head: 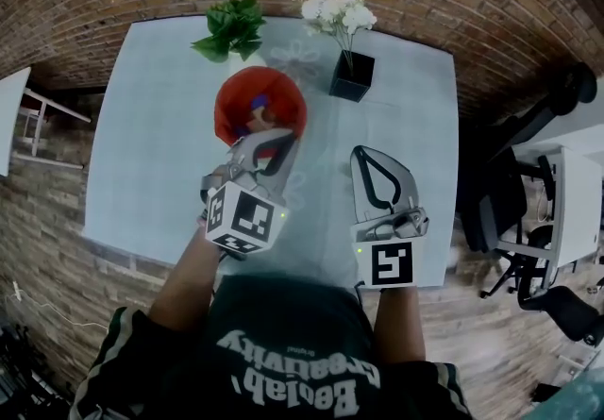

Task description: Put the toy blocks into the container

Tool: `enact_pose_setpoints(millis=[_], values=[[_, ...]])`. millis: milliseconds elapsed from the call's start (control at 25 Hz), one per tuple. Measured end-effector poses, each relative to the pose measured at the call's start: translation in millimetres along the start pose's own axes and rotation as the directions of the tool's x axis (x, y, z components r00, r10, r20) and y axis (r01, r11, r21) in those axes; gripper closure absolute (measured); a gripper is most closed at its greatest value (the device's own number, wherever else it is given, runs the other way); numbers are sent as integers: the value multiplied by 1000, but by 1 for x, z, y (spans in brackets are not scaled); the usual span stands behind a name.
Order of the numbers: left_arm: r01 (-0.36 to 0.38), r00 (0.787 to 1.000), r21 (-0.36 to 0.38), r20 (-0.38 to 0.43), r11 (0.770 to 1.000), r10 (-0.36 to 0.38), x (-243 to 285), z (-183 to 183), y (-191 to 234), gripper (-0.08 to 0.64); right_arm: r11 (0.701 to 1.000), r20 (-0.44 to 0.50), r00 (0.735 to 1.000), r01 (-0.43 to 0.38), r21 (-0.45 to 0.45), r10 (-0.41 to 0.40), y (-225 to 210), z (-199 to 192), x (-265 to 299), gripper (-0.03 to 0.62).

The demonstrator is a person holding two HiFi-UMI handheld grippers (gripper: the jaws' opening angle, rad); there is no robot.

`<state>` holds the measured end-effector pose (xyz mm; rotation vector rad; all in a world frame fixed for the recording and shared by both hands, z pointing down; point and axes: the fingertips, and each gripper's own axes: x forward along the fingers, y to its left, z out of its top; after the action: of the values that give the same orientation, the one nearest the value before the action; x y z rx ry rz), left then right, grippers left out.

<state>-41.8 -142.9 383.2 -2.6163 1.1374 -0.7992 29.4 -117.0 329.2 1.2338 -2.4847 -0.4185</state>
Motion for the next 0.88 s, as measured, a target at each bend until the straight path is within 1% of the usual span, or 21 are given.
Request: enact_pose_setpoints(millis=[120,320,480,600,680,760,800,840,880], values=[[38,999,13,6,999,-38,14,8,-20,558,1000,3,1000,29,5,-29,-13,-9,-15,584],[105,994,43,18,994,-106,41,27,-57,558,997,-43,996,78,17,-78,-38,-34,-44,584],[136,990,62,26,989,-138,57,42,-78,558,993,-64,991,117,32,-115,-59,-49,-64,584],[147,989,69,16,987,-148,65,47,-89,558,992,-63,991,123,37,-121,-67,-56,-72,584],[177,984,85,0,981,-177,71,48,-98,558,992,-52,992,121,43,-119,-69,-59,-74,584],[239,971,129,-34,962,-237,80,43,-112,558,991,-51,992,121,57,-118,-71,-64,-76,584],[283,959,166,-63,945,-277,86,37,-121,557,991,-59,992,119,63,-116,-71,-68,-76,584],[335,942,210,-103,918,-320,93,28,-131,545,991,-68,991,117,68,-112,-72,-73,-77,584],[391,919,255,-150,884,-363,100,18,-142,513,991,-78,991,113,70,-108,-72,-77,-78,584]])
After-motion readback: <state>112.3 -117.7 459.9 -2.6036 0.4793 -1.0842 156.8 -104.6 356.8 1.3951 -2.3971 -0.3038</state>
